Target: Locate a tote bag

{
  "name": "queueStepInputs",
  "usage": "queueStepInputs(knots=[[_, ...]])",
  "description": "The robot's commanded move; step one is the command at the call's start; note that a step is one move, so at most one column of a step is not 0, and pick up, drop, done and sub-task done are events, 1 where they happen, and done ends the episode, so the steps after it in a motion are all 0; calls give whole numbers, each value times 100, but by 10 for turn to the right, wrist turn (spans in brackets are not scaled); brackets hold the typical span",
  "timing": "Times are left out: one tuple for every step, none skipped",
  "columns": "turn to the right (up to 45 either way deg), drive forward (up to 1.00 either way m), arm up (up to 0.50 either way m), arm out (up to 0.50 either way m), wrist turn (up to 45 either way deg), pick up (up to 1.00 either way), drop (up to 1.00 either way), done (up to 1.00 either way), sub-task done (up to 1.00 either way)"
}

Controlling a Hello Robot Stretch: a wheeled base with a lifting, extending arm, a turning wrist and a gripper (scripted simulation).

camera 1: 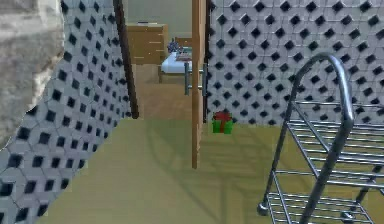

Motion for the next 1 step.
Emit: queueStepInputs(knots=[[0, 30, 0, 0, 0, 0, 0, 0, 0]])
